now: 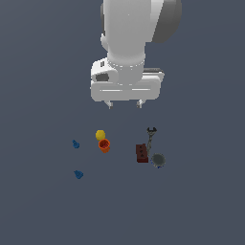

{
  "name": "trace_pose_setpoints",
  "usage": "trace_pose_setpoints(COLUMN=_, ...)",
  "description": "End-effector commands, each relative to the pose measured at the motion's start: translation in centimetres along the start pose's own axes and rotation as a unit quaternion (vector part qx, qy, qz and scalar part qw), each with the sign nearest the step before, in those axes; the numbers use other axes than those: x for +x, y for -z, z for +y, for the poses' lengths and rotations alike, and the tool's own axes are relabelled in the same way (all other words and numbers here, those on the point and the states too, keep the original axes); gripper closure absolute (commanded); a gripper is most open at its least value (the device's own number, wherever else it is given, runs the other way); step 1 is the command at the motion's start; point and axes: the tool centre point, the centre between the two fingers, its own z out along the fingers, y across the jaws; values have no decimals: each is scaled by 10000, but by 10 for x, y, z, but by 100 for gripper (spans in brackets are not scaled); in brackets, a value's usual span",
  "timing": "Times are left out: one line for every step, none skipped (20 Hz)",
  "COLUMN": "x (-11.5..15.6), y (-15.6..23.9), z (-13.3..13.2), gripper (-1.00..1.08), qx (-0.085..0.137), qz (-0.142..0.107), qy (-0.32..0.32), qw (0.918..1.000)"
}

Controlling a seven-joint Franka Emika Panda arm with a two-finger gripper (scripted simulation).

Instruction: Pick up a designated object from a clutter of objects.

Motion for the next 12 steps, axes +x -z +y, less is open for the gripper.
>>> trace_pose_setpoints(x=0, y=0, z=0, gripper=-92, qx=0, qz=0, qy=0, qw=10000)
trace_pose_setpoints(x=0, y=0, z=0, gripper=-92, qx=-3, qz=1, qy=5, qw=10000)
trace_pose_setpoints(x=1, y=0, z=-1, gripper=-92, qx=-12, qz=3, qy=20, qw=10000)
trace_pose_setpoints(x=2, y=0, z=-1, gripper=-92, qx=-26, qz=6, qy=43, qw=10000)
trace_pose_setpoints(x=3, y=0, z=-2, gripper=-92, qx=-45, qz=10, qy=76, qw=10000)
trace_pose_setpoints(x=4, y=1, z=-3, gripper=-92, qx=-70, qz=15, qy=118, qw=9999)
trace_pose_setpoints(x=6, y=1, z=-4, gripper=-92, qx=-96, qz=21, qy=162, qw=9998)
trace_pose_setpoints(x=7, y=2, z=-5, gripper=-92, qx=-116, qz=25, qy=196, qw=9997)
trace_pose_setpoints(x=7, y=3, z=-5, gripper=-92, qx=-131, qz=28, qy=221, qw=9997)
trace_pose_setpoints(x=8, y=3, z=-5, gripper=-92, qx=-139, qz=29, qy=236, qw=9996)
trace_pose_setpoints(x=8, y=4, z=-5, gripper=-92, qx=-142, qz=30, qy=241, qw=9996)
trace_pose_setpoints(x=7, y=4, z=-5, gripper=-92, qx=-139, qz=29, qy=237, qw=9996)
